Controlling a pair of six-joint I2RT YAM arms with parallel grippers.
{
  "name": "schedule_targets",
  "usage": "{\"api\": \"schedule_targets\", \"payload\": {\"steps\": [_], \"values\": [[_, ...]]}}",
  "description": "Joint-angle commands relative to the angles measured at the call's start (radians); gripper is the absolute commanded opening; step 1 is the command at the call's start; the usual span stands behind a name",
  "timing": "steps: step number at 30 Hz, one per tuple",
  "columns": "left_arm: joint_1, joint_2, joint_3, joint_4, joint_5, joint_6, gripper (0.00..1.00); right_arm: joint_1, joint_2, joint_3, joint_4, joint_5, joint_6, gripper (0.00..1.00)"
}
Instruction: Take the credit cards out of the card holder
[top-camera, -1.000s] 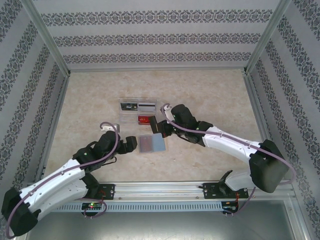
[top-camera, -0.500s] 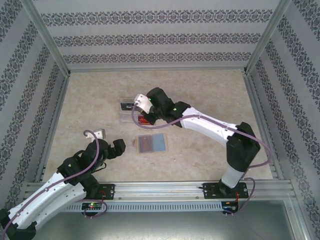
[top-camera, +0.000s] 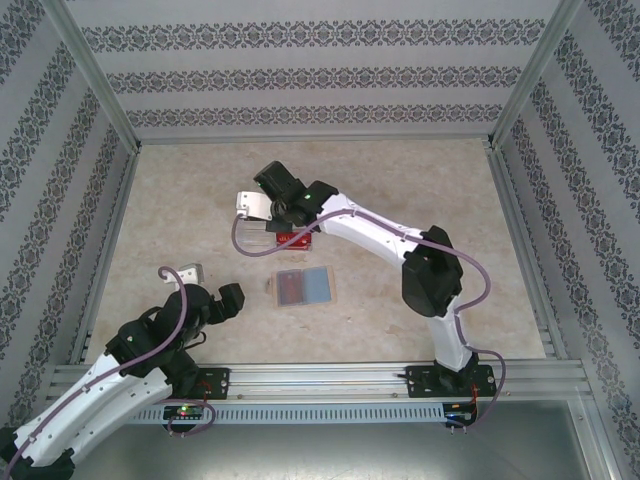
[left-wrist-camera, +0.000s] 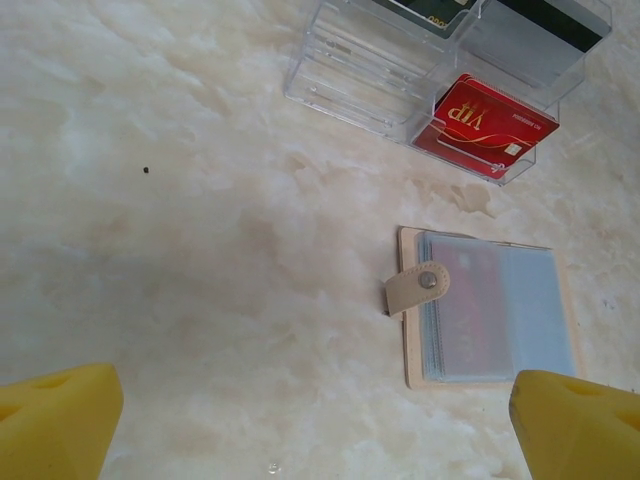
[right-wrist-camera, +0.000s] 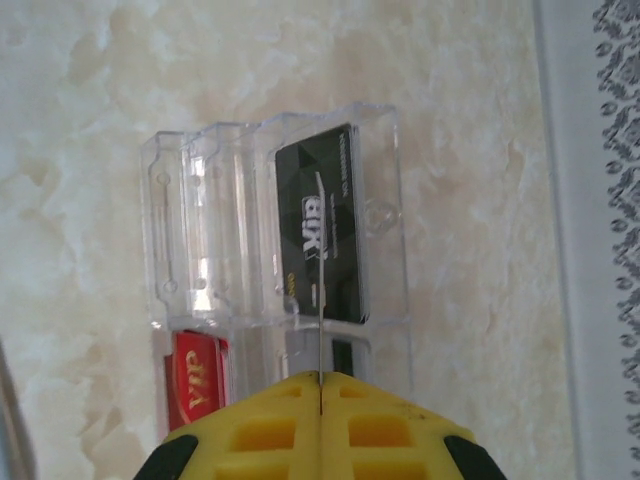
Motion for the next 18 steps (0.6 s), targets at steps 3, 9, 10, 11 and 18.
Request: {"api": "schedule_targets", "payload": {"steps": [3, 9, 10, 11, 18], "values": [[0.007, -0.018, -0.01, -0.058, -0.033, -0.021, 1.0, 0.017, 0.096, 0.15, -0.097, 0.036, -0.096, 0.0], [0.007, -0.021, -0.008, -0.067, -0.041, -0.026, 1.0, 0.021, 0.18, 0.267, -0.143, 0.053, -0.116, 0.0], [0.007, -0.023, -0.009, -0.065, -0.042, -0.026, 1.0, 0.02, 0.19, 0.28, -0.149, 0.051, -0.116, 0.0], [0.007, -0.023, -0.008, -0.069, -0.043, -0.026, 1.0, 0.021, 0.197, 0.293, -0.154, 0.046, -0.116, 0.0], [0.007, -0.025, -0.009, -0.07, -0.044, -0.026, 1.0, 0.015, 0.251, 0.336, -0.17, 0.047, -0.107, 0.0]]}}
